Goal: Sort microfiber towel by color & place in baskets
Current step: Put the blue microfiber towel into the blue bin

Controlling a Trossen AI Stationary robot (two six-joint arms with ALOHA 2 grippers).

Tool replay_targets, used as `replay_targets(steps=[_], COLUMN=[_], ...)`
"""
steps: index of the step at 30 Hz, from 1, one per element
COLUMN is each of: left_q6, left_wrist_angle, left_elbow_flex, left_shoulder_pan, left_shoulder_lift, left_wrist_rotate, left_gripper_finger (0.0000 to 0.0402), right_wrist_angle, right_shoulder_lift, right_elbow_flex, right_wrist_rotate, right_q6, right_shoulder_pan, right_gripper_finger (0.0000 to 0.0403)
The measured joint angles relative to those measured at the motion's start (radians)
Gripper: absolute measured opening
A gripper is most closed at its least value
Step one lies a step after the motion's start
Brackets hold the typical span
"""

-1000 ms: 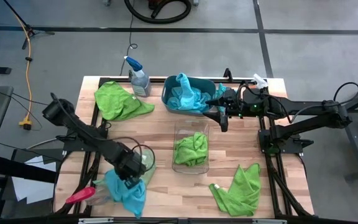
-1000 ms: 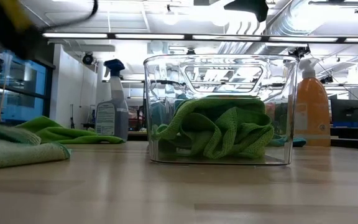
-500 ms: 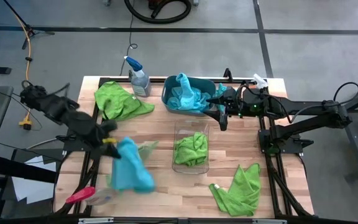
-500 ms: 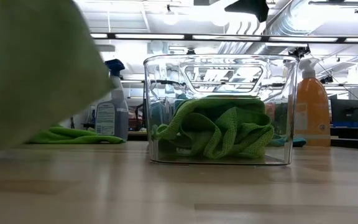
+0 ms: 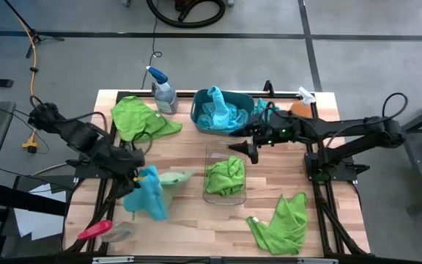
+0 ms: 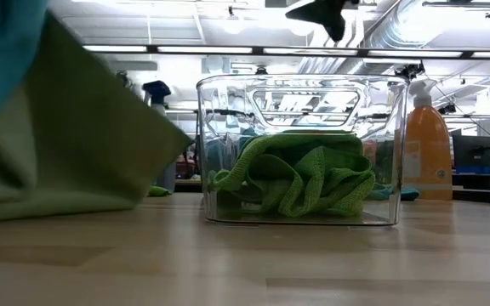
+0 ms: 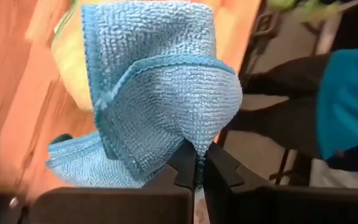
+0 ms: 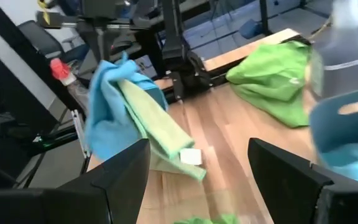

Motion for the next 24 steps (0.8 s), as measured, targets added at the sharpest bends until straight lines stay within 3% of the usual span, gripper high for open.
replay_targets(steps=[7, 19, 24], left_q6=[0.007, 0.083, 0.1], left_wrist_angle=[-0.01, -0.001, 0.067], left_elbow_flex=[0.0, 0.0, 0.002], left_shoulder_pan=[0.0, 0.001, 0.002], left_shoulder_lift=[0.075, 0.111, 0.099], left_wrist_rotate=[-0.015, -0.088, -0.035], left_gripper_finger=[0.0017, 0.0046, 0.0024], right_wrist_angle=[0.094, 0.092, 0.092], right_shoulder_lift=[0.094, 0.082, 0.082], right_elbow_flex=[0.0, -0.001, -0.001], right_wrist_rotate=[-0.094, -0.095, -0.095], right_q6=[-0.011, -0.026, -0.026], right_shoulder_pan=[0.008, 0.008, 0.008], right_gripper_finger=[0.0268, 0.0268, 0.0268])
